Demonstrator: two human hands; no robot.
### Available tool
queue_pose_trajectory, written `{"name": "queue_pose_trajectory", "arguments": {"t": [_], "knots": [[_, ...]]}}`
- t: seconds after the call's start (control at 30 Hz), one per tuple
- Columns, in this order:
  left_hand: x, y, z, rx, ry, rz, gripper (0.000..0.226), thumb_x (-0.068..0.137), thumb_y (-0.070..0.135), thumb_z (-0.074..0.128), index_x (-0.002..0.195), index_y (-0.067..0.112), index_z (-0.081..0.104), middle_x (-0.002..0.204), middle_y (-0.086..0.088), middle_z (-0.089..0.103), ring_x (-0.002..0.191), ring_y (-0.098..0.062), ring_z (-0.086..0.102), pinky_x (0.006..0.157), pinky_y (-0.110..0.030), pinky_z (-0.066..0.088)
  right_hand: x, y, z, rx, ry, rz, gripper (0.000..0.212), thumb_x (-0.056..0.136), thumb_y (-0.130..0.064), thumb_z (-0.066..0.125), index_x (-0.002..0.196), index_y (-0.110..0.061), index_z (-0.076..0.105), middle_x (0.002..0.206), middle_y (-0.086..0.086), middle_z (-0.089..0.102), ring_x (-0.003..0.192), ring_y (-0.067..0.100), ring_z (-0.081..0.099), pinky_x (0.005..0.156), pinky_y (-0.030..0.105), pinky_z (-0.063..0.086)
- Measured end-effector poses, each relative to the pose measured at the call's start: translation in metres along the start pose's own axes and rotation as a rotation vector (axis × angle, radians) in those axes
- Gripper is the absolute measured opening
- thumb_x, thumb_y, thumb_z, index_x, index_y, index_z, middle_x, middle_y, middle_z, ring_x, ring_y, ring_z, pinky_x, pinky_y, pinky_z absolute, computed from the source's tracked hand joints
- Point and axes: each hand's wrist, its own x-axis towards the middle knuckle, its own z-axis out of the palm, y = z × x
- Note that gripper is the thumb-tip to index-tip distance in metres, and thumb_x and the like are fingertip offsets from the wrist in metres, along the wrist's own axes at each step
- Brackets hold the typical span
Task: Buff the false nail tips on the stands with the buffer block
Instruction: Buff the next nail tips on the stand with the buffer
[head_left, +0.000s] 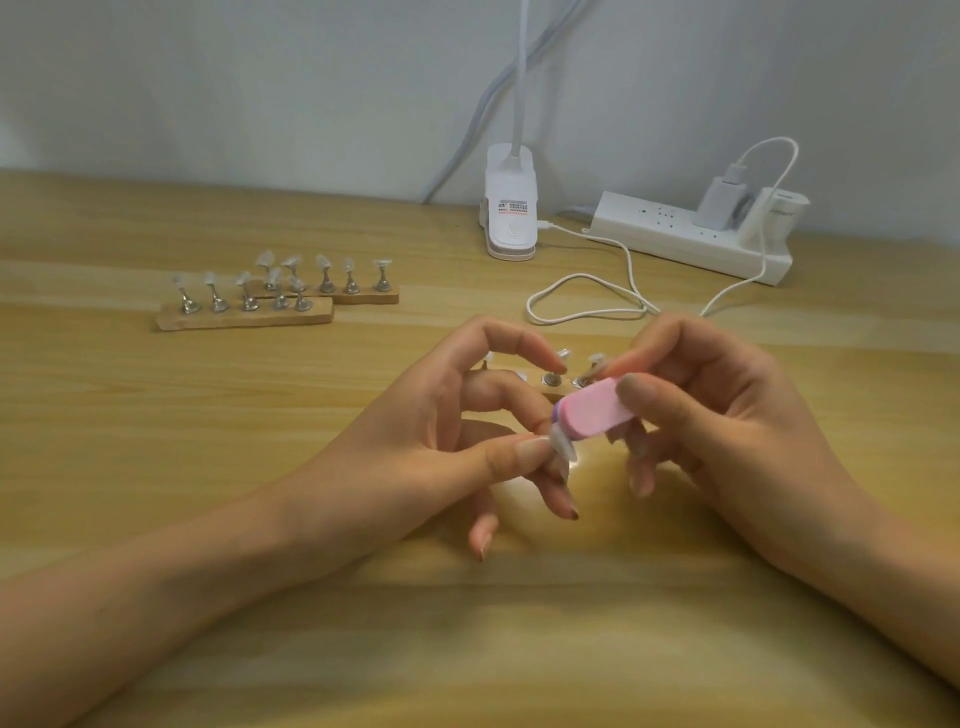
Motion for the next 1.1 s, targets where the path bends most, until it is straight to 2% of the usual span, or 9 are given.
{"name": "queue_pose_trajectory", "arguments": {"t": [0.13,0.23,0.37,0.47,0.57,0.77,0.9,1.03,1.1], "knots": [[0.000,0.000,0.000,0.007,0.008,-0.003,0.039,0.086,0.013,0.065,0.121,0.014,0.046,0.085,-0.005,0.067,0.077,-0.024,0.074,0.041,-0.019,0.046,-0.002,-0.001,-0.004,0.051,0.032,-0.001,0.020,0.077,-0.039,0.078,0.082,-0.022,0.068,0.085,0.002,0.072,0.059,0.009,0.059,0.046,0.021,0.051],[0.002,0.000,0.001,0.019,0.023,-0.011,0.041,0.084,0.013,0.067,0.120,0.013,0.046,0.086,-0.006,0.067,0.076,-0.025,0.074,0.041,-0.021,0.047,-0.005,-0.001,0.007,-0.011,-0.127,-0.030,0.011,0.088,-0.025,0.073,0.083,-0.019,0.065,0.085,-0.002,0.073,0.060,0.007,0.065,0.048,0.023,0.054],[0.000,0.001,0.001,0.047,0.020,-0.008,0.041,0.084,0.015,0.067,0.119,0.014,0.045,0.084,-0.006,0.068,0.076,-0.026,0.074,0.041,-0.022,0.046,-0.002,-0.003,0.007,-0.050,-0.020,0.000,0.009,0.086,-0.023,0.074,0.080,-0.022,0.068,0.084,0.000,0.073,0.059,0.008,0.062,0.046,0.023,0.052],[0.000,0.000,0.002,0.082,0.024,-0.003,0.041,0.084,0.013,0.068,0.119,0.014,0.045,0.083,-0.004,0.068,0.074,-0.026,0.074,0.040,-0.023,0.046,-0.003,-0.002,0.008,-0.070,-0.126,-0.045,0.010,0.090,-0.017,0.071,0.083,-0.016,0.065,0.082,-0.004,0.073,0.058,0.005,0.064,0.045,0.023,0.053],[-0.001,0.000,0.001,0.070,0.038,0.000,0.038,0.086,0.011,0.067,0.116,0.016,0.045,0.082,-0.006,0.068,0.072,-0.026,0.074,0.040,-0.021,0.044,-0.002,-0.001,0.004,-0.070,-0.020,-0.030,0.006,0.083,-0.024,0.076,0.082,-0.022,0.070,0.080,-0.003,0.073,0.059,0.005,0.063,0.046,0.021,0.051],[-0.001,0.001,0.001,0.058,0.038,-0.001,0.036,0.086,0.010,0.067,0.115,0.017,0.046,0.081,-0.006,0.067,0.070,-0.025,0.073,0.039,-0.020,0.043,-0.003,-0.001,-0.001,0.024,0.019,-0.015,0.019,0.077,-0.038,0.080,0.082,-0.023,0.070,0.082,-0.001,0.073,0.056,0.006,0.059,0.045,0.021,0.050],[-0.001,0.001,0.001,0.064,0.051,0.001,0.038,0.084,0.009,0.069,0.114,0.016,0.047,0.081,-0.004,0.066,0.068,-0.025,0.073,0.039,-0.021,0.044,-0.004,-0.002,0.008,-0.041,-0.113,-0.048,0.003,0.087,-0.016,0.070,0.087,-0.018,0.070,0.080,0.000,0.074,0.057,0.006,0.065,0.046,0.020,0.051],[-0.002,0.001,0.001,0.061,0.053,0.001,0.037,0.084,0.011,0.070,0.112,0.017,0.047,0.080,-0.005,0.067,0.066,-0.025,0.072,0.039,-0.021,0.043,-0.004,-0.004,0.007,-0.047,-0.012,-0.023,0.009,0.084,-0.016,0.078,0.081,-0.020,0.070,0.078,-0.001,0.073,0.055,0.005,0.062,0.045,0.020,0.050],[-0.001,0.001,0.001,0.068,0.050,0.001,0.038,0.085,0.012,0.076,0.110,0.020,0.050,0.081,-0.005,0.067,0.067,-0.025,0.072,0.039,-0.021,0.043,-0.004,-0.003,0.007,-0.047,-0.074,-0.031,0.002,0.085,-0.014,0.070,0.085,-0.016,0.070,0.077,-0.003,0.072,0.054,0.004,0.063,0.046,0.020,0.051]]}}
